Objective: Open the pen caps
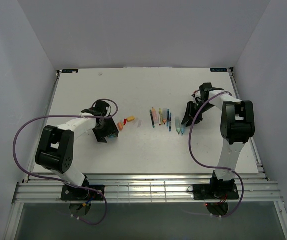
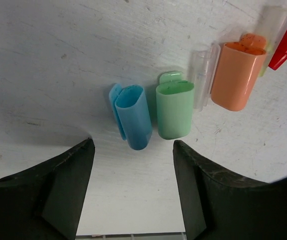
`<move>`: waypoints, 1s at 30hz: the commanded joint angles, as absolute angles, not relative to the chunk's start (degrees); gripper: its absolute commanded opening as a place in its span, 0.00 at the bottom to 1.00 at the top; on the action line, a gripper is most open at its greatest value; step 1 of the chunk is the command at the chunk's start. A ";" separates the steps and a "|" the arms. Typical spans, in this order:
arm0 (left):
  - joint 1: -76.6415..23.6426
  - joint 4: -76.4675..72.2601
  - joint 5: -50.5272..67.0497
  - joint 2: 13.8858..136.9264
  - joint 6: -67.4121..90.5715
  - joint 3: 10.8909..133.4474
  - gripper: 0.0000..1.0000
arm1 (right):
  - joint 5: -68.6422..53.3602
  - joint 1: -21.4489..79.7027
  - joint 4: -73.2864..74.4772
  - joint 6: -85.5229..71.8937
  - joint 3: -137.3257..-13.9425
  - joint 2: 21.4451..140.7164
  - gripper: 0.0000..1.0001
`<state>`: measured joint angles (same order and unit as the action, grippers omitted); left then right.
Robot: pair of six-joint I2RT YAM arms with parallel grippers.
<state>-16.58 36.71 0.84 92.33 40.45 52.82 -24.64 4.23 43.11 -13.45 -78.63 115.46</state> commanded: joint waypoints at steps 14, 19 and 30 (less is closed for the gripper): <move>-15.91 41.31 1.84 83.77 39.90 54.75 0.79 | -14.88 5.19 48.15 -13.62 -82.36 109.52 0.53; -15.91 41.84 5.26 80.07 40.60 56.95 0.79 | -15.38 5.45 48.87 -15.90 -74.82 98.98 0.60; -16.17 34.64 25.55 77.26 47.10 54.06 0.94 | -15.91 10.81 48.08 -19.51 -55.82 74.02 0.87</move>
<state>-16.23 38.41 16.16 79.92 44.21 55.77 -15.88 10.04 48.10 -18.26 -58.54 78.74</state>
